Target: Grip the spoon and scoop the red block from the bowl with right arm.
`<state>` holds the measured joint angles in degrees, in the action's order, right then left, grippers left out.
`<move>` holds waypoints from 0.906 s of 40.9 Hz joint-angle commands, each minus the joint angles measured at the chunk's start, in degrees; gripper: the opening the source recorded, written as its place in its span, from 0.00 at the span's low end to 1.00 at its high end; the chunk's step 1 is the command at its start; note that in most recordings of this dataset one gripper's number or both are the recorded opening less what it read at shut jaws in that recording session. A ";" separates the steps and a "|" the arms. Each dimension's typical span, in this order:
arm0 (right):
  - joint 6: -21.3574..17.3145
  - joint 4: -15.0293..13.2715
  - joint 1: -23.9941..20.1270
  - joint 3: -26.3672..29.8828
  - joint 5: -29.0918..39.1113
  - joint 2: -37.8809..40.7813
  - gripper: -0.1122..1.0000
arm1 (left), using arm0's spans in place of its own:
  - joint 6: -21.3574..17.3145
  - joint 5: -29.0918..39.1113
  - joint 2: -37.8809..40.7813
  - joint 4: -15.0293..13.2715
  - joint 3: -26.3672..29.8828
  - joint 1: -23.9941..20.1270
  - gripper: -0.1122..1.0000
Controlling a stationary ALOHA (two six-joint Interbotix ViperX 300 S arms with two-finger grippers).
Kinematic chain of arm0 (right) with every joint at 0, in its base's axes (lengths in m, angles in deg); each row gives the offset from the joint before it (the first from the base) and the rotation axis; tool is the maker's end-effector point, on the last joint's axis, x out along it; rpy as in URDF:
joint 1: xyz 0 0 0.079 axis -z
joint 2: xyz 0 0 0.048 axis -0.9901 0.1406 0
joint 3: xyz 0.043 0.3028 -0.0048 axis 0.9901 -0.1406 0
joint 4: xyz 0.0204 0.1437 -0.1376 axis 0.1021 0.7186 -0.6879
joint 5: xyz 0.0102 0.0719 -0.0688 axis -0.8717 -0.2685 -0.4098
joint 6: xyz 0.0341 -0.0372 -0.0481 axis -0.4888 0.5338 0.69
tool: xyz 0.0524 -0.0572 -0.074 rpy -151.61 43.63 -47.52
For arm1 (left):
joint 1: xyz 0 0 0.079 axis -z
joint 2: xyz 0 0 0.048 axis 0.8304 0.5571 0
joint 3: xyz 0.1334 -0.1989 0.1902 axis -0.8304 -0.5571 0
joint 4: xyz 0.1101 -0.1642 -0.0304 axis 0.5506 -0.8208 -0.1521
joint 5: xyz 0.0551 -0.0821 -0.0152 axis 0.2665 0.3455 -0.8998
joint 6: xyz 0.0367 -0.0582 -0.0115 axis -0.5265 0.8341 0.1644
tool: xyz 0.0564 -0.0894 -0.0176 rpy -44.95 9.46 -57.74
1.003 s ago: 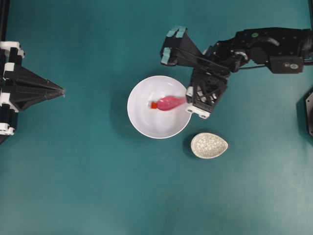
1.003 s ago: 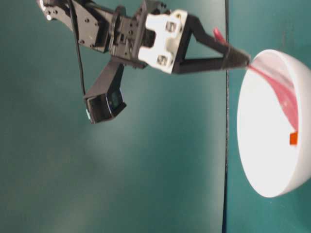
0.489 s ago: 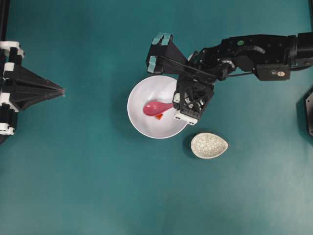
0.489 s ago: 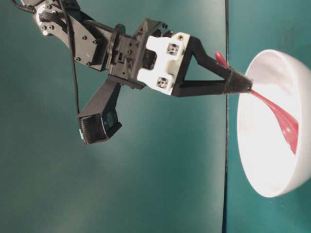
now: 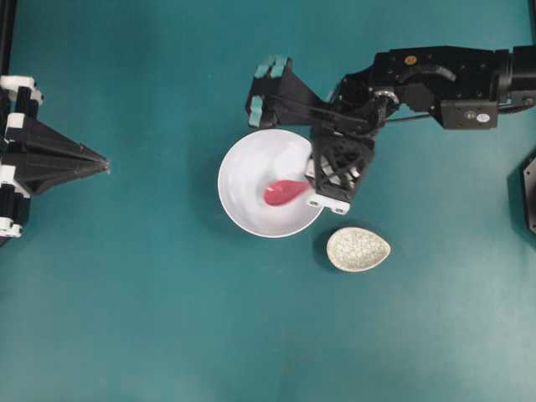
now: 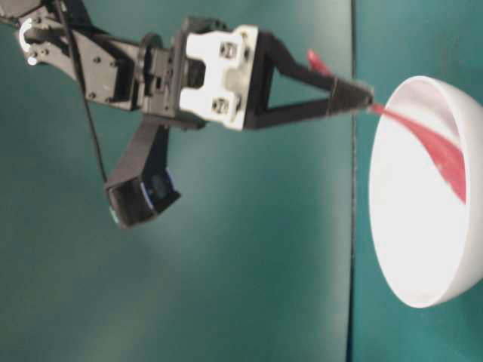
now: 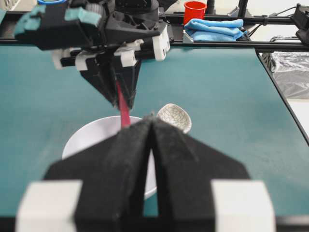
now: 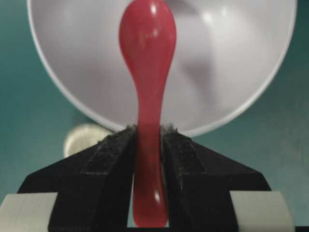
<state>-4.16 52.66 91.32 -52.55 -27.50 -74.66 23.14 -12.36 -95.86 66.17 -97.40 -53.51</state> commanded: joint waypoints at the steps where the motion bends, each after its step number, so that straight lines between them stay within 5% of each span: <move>1: 0.18 0.09 0.18 1.41 1.58 -1.76 0.31 | -0.18 -0.53 0.26 0.18 1.49 0.44 0.10; 37: 0.35 -1.05 0.09 1.58 0.09 -0.35 0.30 | -0.62 -0.62 0.44 0.18 1.41 0.44 0.10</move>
<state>-3.72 51.69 91.41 -52.47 -27.14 -74.39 22.61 -12.45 -95.86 66.17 -97.49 -53.42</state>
